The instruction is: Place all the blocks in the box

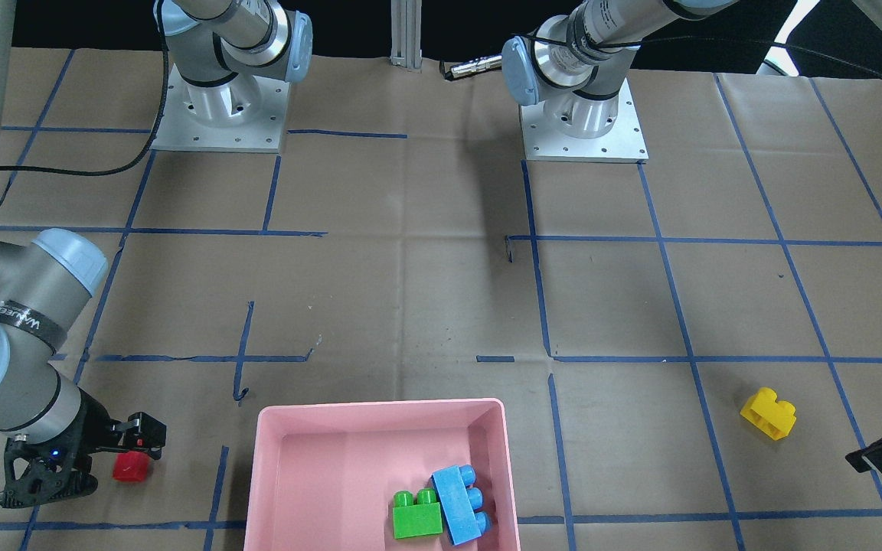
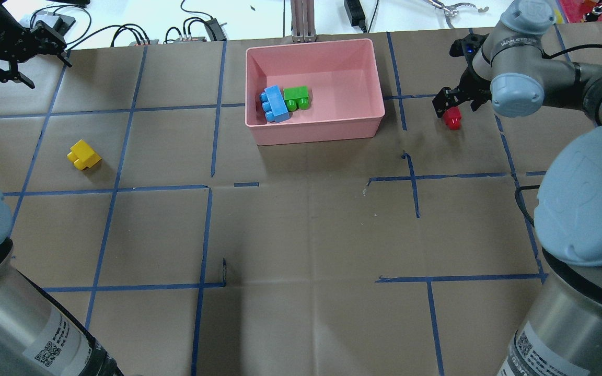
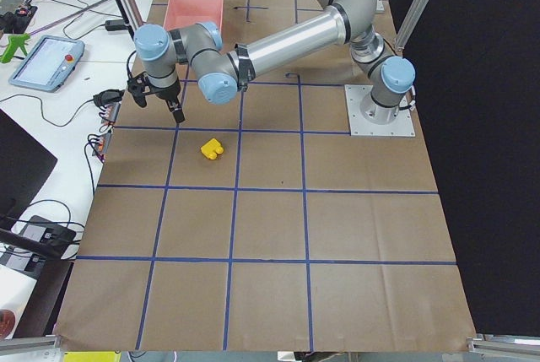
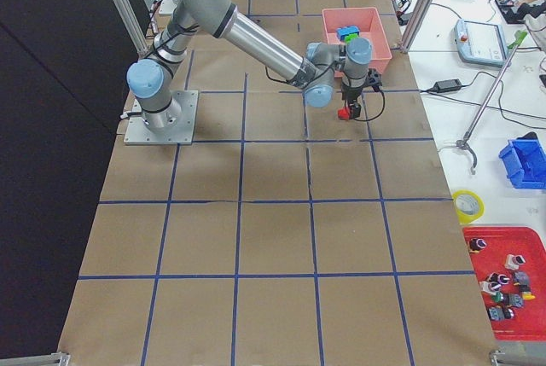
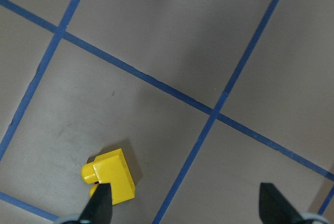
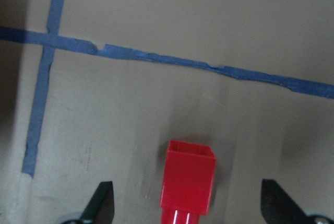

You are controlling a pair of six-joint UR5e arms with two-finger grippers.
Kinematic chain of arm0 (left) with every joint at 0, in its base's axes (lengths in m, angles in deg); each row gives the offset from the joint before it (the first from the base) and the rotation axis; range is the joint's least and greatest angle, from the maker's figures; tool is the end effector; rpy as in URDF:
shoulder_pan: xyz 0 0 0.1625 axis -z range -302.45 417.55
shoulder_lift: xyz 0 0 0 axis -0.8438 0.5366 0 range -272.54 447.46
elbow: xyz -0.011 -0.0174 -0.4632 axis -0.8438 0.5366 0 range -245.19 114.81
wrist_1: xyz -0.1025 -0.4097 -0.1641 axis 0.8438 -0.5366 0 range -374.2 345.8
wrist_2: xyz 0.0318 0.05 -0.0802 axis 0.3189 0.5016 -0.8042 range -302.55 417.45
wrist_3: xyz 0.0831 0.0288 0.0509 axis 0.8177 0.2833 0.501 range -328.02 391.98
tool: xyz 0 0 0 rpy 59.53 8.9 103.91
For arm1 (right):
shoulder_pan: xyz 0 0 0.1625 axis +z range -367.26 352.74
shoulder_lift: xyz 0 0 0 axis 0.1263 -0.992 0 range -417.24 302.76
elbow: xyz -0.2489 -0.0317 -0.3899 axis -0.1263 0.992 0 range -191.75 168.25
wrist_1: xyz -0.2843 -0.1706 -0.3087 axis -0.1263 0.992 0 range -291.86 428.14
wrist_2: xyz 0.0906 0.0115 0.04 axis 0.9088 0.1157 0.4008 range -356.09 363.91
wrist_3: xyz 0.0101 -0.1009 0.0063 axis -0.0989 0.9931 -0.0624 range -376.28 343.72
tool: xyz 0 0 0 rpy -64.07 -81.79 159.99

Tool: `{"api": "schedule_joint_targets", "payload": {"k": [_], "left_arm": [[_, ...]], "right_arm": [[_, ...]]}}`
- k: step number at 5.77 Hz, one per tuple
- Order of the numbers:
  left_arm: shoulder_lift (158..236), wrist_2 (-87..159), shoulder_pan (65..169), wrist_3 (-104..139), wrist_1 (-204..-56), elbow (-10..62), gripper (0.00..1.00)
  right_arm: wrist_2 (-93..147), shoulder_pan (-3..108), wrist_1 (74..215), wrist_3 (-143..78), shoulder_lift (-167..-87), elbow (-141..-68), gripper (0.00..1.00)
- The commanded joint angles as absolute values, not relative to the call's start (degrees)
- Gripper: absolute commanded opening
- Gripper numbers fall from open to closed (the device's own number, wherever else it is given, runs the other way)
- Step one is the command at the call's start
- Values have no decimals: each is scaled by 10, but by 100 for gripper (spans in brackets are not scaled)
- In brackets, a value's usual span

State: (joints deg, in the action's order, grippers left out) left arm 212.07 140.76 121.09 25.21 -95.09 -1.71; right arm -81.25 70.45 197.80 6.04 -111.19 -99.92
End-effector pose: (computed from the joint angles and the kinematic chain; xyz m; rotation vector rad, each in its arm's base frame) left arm 0.2235 -0.7752 0.3840 0.8647 -2.9029 0.0568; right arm -0.0188 -0.7530 0.2026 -0.2758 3.0717 -0.1788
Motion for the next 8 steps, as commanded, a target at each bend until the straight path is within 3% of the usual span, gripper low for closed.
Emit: {"api": "schedule_joint_targets", "payload": {"k": [1,2,4,6,8], "left_arm": [[2061,1410,1208,165,-938,96,99],[2023,1475,1208,157,-858,180,99],[2026,1489,1208,159,-765,243,99],[2074,1488,1207,160,-715,238,99],[2105,1486,1212,154,-687,245,99]], "right_arm": [[-812,702,1981,59,-1103,-1006,98],[-812,702,1980,59,-1104,-1007,75],[-812,702,1980,58,-1107,-1008,8],[-813,702,1980,61,-1115,-1000,7],[-814,697,1962,57,-1192,-968,7]]}}
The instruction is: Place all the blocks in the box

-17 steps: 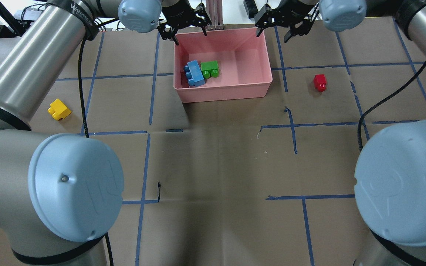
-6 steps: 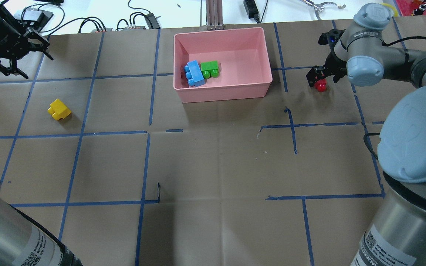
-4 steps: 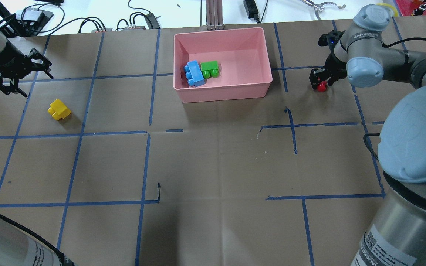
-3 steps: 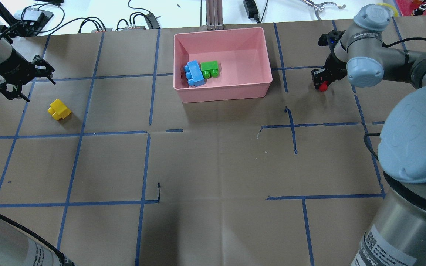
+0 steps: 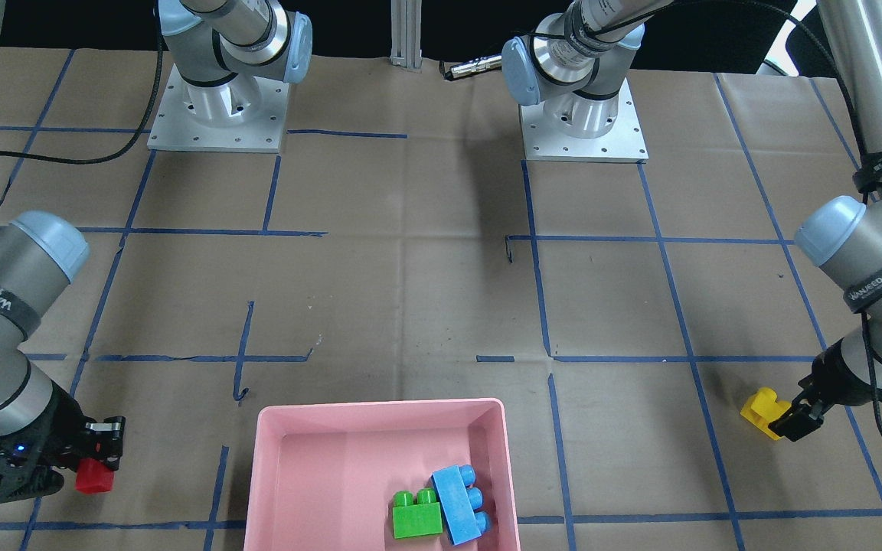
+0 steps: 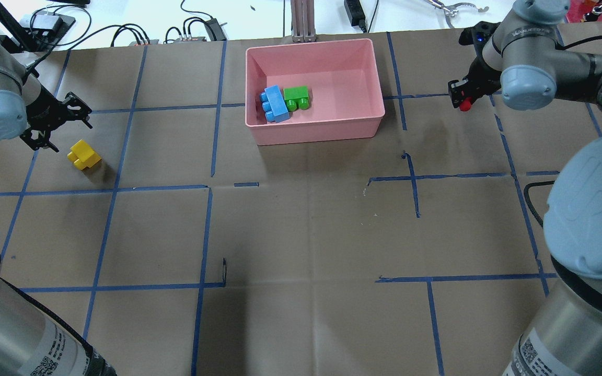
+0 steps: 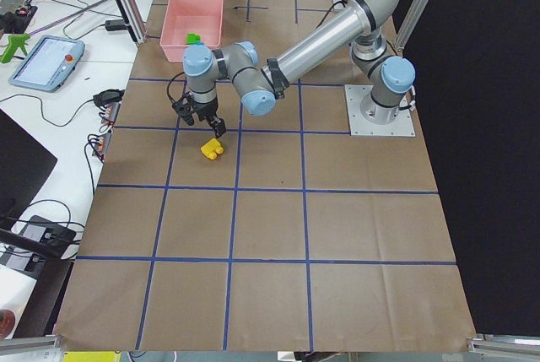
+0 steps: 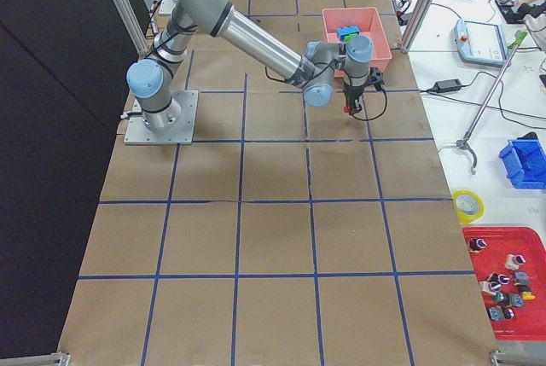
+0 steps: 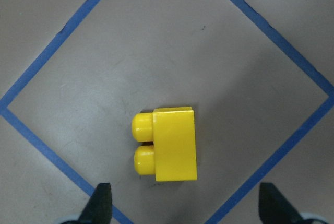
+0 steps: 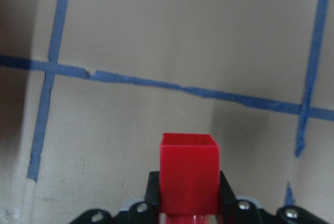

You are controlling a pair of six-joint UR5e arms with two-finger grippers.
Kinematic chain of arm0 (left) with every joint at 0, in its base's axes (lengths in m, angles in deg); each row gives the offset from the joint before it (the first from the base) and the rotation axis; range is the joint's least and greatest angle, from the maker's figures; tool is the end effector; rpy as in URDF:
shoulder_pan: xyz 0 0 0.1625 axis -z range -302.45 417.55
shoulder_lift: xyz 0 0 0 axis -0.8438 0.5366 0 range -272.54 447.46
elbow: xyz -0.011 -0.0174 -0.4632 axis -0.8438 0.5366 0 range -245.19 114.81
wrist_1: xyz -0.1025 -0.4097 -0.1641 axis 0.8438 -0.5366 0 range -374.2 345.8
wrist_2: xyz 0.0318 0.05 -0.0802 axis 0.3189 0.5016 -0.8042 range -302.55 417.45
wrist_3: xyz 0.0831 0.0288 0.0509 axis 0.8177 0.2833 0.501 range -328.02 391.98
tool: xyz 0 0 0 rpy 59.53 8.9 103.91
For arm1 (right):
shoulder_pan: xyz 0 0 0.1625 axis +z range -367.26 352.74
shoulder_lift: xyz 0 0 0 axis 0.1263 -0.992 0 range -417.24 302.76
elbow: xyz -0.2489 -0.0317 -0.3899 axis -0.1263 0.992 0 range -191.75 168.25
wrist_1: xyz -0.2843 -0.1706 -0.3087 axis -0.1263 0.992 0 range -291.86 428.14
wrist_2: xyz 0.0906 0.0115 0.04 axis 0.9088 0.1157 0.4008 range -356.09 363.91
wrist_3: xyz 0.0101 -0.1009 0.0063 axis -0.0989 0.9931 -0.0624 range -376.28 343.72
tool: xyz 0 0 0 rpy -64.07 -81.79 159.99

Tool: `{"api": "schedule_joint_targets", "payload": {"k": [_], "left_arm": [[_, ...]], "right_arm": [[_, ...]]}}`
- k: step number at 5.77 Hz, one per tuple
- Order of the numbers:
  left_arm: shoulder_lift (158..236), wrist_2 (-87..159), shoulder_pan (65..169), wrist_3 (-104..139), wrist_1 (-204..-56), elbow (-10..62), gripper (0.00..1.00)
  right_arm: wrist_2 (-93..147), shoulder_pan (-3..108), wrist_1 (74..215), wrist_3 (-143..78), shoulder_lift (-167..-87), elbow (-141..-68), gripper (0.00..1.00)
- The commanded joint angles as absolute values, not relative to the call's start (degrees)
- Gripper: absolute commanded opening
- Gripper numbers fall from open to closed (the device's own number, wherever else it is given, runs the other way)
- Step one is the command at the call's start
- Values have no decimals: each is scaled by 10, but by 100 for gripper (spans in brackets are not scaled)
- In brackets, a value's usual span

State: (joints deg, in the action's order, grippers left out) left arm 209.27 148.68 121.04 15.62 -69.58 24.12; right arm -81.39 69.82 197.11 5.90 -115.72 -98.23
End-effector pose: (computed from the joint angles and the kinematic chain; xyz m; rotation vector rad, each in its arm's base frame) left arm 0.2043 -0.7037 0.2374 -1.1389 2.8978 -0.0918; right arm -0.0278 -0.7548 0.2741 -0.2628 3.0935 -0.3228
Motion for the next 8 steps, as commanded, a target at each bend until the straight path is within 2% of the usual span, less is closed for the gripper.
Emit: {"api": "schedule_joint_targets", "payload": {"k": [1,3,5,7,8], "left_arm": [[2122,1487,1212,156,-687,245,99],[2127,1489,1207,163,-689,245,99],[2127,1489,1207,164,-688,254,96],[2127,1489,1206,164,-687,255,90],[2127,1489,1204,166,-688,254,79]], "right_arm": [[-814,703,1926,16,-1223,-959,7],[-811,786,1848,-135,-1239,-899,8],[-789,893,1858,-359,-1199,-894,8],[-741,943,1982,-499,-1136,-877,8],[-742,953,1981,-505,-1126,-870,15]]}}
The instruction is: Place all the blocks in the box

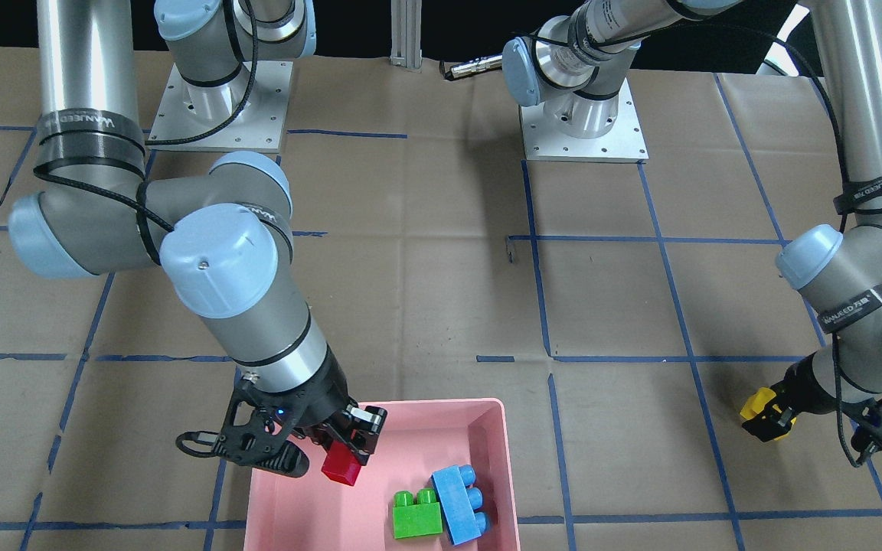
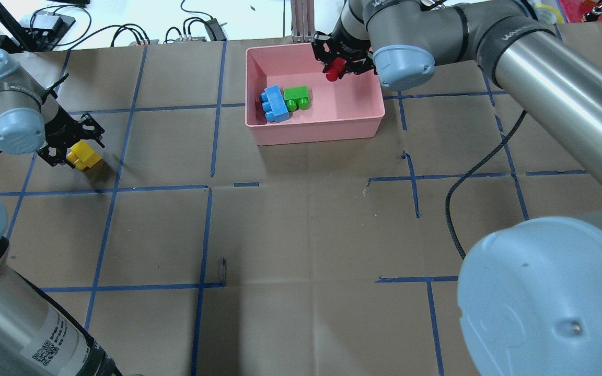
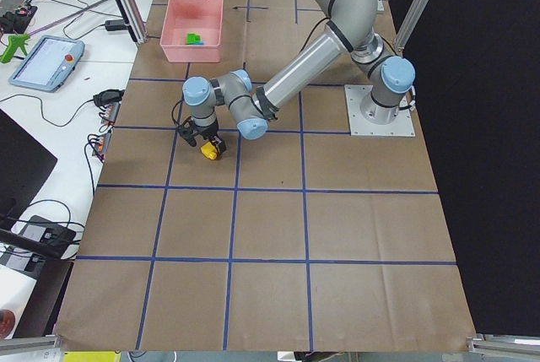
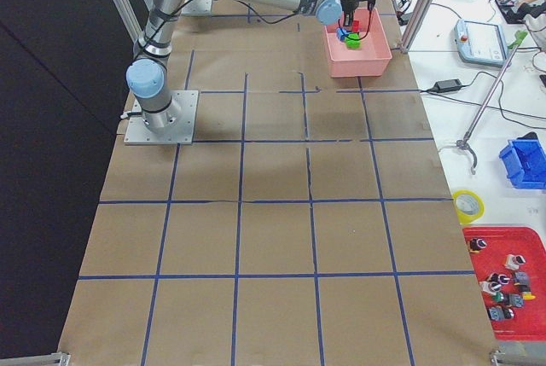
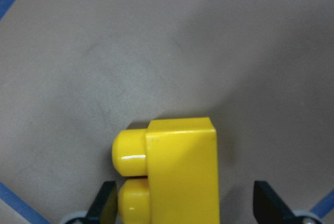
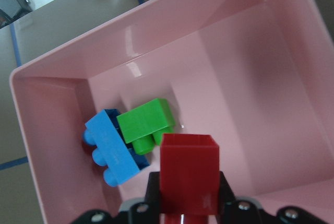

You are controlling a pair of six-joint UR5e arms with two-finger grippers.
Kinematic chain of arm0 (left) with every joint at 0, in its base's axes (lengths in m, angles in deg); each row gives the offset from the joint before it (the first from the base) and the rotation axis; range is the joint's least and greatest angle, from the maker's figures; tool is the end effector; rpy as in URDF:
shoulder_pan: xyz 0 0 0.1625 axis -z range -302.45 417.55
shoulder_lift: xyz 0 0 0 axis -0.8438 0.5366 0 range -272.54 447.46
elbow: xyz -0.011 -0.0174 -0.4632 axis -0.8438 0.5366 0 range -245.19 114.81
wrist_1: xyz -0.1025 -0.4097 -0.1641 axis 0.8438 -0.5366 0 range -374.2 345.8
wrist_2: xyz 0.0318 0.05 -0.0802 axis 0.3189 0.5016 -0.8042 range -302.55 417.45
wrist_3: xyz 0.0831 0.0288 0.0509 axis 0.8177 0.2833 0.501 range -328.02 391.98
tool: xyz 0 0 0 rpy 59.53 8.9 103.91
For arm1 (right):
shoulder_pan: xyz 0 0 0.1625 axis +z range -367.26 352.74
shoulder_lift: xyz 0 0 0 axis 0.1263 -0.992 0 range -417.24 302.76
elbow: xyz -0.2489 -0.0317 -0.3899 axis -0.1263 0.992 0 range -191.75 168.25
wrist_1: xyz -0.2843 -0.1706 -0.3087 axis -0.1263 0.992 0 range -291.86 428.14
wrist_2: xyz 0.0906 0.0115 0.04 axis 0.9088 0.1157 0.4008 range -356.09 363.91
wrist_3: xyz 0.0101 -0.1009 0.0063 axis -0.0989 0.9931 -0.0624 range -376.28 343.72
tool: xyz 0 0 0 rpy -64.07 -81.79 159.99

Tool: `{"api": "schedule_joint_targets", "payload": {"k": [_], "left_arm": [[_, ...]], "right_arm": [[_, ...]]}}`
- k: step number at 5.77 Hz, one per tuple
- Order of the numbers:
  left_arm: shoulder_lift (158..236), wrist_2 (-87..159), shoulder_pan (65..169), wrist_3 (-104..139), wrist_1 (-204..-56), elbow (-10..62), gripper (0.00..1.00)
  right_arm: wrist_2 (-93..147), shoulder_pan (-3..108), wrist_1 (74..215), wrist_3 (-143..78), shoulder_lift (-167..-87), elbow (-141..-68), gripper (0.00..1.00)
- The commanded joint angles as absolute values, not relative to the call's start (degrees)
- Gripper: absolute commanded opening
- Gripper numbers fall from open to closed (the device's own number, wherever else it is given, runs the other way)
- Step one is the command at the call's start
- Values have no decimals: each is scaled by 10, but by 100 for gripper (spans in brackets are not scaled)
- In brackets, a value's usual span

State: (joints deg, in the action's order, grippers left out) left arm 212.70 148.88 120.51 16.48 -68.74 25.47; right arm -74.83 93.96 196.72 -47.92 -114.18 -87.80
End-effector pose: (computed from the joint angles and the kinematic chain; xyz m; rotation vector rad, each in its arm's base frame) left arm 0.2095 -0.6984 0.1849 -1.1309 2.9052 0.0158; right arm 0.3039 -0.7444 0.3487 0.4522 2.7794 -0.3483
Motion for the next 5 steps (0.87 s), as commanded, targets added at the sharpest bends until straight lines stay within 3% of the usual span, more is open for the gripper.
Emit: {"api": "schedule_joint_targets", "payload": {"k": [1,2,4,5], "left_arm": [[2127,1488,1200,170,-687,253,66],[2127,1489,1199,183,-687,252,59],[2127,1487,1199,187,-688,249,49],[2127,1486,1199,187,-690,244,39]], "right_arm": [[-749,953,1987,-503,-1127,-872,48],[-753,953,1978,-500,-1127,-873,99],[-755,943,1976,-491,-1132,-875,100],[-769,907,1963,-412,-1143,-875,100]]}}
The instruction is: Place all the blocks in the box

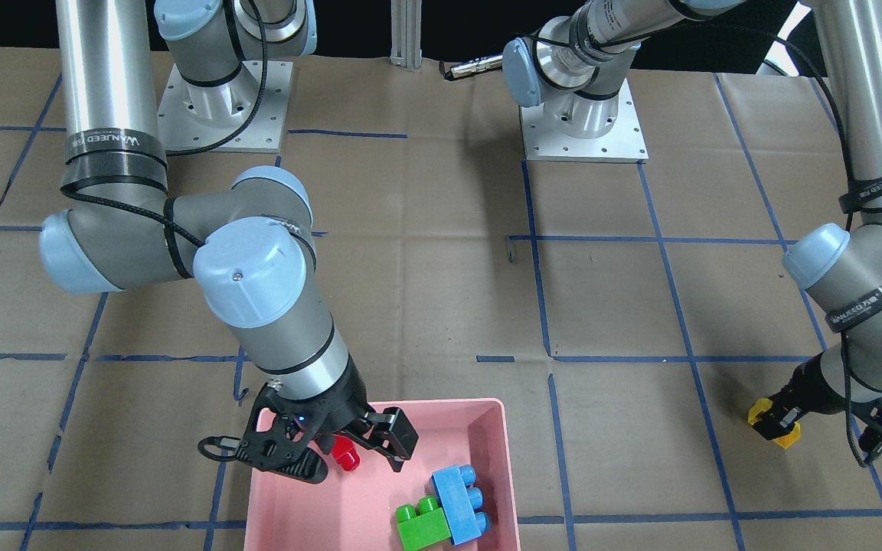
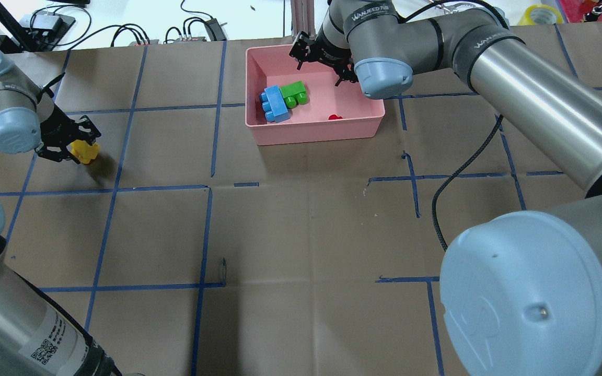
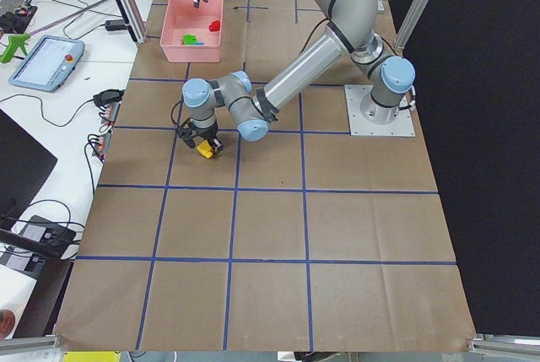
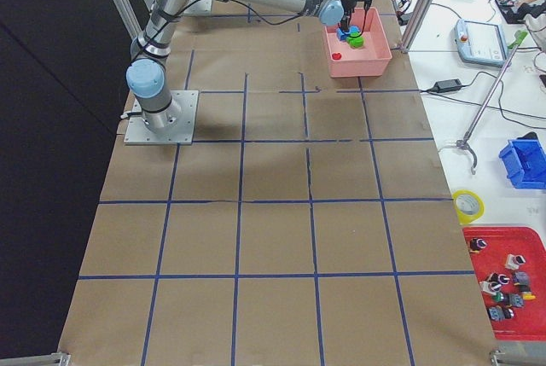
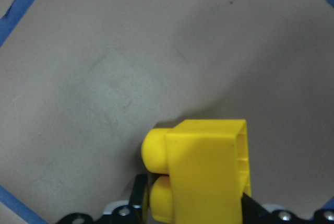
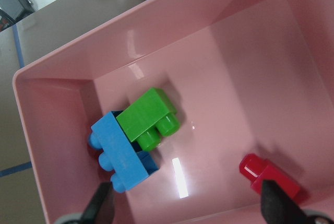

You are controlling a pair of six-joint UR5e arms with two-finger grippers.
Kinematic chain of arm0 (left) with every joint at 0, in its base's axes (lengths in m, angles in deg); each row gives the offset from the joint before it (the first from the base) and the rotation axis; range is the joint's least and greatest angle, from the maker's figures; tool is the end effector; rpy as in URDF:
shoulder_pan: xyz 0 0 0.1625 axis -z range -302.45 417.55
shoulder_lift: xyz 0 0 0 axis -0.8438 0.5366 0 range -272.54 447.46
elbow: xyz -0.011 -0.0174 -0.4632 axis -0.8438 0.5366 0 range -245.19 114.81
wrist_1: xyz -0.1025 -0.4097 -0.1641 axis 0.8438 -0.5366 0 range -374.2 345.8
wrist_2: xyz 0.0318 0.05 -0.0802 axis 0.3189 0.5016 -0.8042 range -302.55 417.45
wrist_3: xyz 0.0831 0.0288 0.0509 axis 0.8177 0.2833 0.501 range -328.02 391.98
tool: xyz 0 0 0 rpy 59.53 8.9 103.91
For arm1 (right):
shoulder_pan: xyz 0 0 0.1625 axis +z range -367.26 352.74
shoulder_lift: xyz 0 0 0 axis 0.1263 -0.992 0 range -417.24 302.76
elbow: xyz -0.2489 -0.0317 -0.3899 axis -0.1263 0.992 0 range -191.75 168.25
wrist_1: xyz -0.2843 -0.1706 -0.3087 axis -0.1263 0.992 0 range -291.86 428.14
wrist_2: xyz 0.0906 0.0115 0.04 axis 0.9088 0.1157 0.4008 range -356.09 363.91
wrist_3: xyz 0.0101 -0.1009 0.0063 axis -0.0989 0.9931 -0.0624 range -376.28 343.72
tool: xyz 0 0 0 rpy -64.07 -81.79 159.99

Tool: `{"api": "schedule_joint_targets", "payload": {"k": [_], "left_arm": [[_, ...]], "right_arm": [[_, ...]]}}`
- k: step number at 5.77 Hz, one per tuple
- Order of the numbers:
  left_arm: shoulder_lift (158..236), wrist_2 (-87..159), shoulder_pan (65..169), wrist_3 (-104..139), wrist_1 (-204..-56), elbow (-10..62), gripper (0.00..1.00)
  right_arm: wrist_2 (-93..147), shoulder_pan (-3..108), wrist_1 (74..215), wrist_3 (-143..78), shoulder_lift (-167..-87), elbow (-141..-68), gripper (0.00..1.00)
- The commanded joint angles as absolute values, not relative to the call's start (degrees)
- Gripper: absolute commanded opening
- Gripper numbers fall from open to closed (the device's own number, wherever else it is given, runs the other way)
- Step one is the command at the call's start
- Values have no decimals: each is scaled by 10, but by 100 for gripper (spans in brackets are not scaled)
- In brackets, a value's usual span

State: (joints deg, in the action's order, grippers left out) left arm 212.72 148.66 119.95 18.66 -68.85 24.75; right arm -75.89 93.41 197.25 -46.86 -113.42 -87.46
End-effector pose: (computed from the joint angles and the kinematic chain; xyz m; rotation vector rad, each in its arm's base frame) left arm 0.2179 -0.7003 0.1901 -1.0909 2.9235 0.0000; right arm 0.2957 -0.7519 0.3422 0.4468 2.7980 -0.3685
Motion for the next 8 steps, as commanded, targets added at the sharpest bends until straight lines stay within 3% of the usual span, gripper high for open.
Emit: {"api": "schedule_joint_targets", "payload": {"k": [1,2,3,5,7,8], "left_arm": [[2126,1484,1200,196,-697,238,25],[2126,1484,1200,206,-704,236,14],[2119,1483,1200,206,-720,233,5],[2100,1483,1206,206,-758,203,0],[2094,1462,1228,239,-872,82,0],[2094,1459,1257,266,-898,29,0]], "right_arm": [[-762,860,1829,-330,-1207,-880,100],[-769,810,1609,-309,-1255,-881,100],[-772,789,1551,-236,-1291,-886,100],[-818,783,1554,-108,-1357,-908,100],[-818,787,1574,-114,-1454,-1002,100],[-829,790,1577,-121,-1472,-1015,100]]}}
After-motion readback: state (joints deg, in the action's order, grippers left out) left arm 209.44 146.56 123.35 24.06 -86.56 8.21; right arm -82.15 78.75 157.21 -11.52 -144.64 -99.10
